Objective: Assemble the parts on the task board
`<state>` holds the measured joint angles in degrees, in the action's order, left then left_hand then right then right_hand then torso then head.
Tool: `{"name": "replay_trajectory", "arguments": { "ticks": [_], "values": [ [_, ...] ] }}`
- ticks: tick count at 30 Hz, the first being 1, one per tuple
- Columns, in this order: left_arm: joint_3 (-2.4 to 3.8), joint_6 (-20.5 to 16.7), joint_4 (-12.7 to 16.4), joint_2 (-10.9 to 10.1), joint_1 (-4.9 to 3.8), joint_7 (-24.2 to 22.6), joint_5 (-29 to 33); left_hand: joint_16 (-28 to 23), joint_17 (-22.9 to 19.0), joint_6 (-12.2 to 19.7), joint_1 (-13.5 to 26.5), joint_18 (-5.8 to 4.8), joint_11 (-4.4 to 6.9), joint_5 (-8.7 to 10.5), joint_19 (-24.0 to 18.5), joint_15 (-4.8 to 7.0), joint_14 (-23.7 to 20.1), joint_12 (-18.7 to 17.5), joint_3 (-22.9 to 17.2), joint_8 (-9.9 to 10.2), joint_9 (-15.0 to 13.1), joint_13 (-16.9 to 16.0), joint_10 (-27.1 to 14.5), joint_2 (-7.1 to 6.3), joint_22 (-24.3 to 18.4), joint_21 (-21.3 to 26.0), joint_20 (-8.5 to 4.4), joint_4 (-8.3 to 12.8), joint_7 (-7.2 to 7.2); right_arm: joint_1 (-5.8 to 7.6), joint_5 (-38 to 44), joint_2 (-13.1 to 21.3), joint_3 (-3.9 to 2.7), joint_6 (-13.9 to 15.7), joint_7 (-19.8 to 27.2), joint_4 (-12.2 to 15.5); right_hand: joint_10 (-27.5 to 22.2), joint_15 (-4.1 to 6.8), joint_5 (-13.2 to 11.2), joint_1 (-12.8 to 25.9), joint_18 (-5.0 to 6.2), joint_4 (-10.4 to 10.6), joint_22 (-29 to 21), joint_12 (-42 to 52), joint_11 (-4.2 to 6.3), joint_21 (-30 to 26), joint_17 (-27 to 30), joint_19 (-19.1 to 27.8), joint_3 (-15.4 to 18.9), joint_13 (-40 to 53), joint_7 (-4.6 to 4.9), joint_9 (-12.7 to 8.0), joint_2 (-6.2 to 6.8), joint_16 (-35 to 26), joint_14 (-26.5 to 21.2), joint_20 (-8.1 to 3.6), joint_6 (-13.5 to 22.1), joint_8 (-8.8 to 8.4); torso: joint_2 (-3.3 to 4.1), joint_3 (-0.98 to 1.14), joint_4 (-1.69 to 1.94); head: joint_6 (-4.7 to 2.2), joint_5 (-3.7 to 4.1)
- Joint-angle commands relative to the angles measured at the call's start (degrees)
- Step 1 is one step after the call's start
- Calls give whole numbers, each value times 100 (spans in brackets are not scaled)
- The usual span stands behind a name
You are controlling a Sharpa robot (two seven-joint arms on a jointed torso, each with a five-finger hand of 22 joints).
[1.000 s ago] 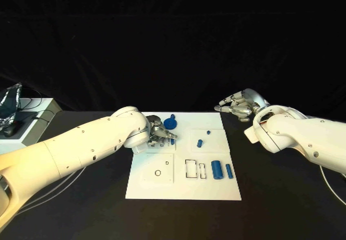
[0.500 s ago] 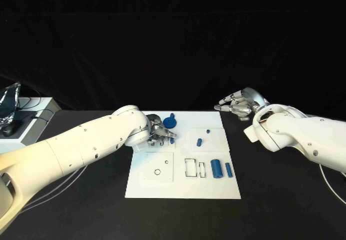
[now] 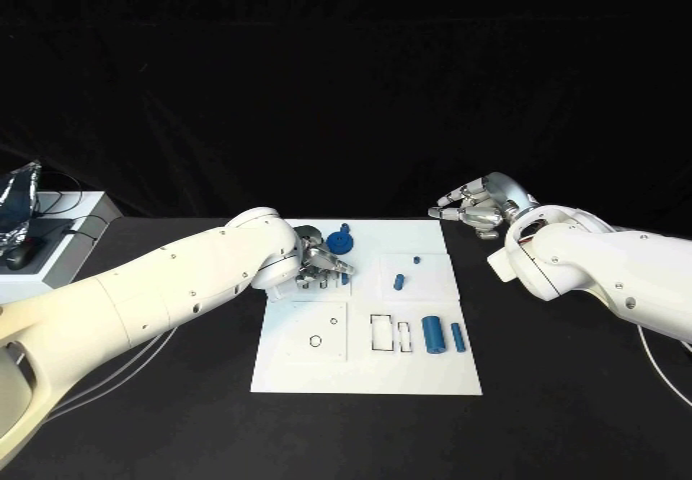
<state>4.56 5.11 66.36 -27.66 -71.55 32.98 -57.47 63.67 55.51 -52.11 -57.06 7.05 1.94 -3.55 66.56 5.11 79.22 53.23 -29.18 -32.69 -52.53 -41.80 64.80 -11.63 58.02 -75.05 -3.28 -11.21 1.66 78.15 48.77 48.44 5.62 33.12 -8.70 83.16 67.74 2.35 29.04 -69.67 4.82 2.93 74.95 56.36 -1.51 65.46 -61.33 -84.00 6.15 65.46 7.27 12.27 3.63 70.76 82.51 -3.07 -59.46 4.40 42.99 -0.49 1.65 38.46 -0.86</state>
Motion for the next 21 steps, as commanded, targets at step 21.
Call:
{"name": "replay_trajectory", "arguments": {
  "ticks": [21],
  "values": [
    [-8,254,36,45,0,-51,23,28,22,-52,-286,-90,37,19,37,-15,-26,13,-296,102,26,-6,-42,87,90,68,-7,231,-31,0,5,-51,-2,-122,18,-74,-43,30,-40,18,16,-7,880,-28,6,-35,-11,-229,30,-5,4,13,-47,-29,27,-34,15,-16,-10,3,0,47,-9]
  ]
}}
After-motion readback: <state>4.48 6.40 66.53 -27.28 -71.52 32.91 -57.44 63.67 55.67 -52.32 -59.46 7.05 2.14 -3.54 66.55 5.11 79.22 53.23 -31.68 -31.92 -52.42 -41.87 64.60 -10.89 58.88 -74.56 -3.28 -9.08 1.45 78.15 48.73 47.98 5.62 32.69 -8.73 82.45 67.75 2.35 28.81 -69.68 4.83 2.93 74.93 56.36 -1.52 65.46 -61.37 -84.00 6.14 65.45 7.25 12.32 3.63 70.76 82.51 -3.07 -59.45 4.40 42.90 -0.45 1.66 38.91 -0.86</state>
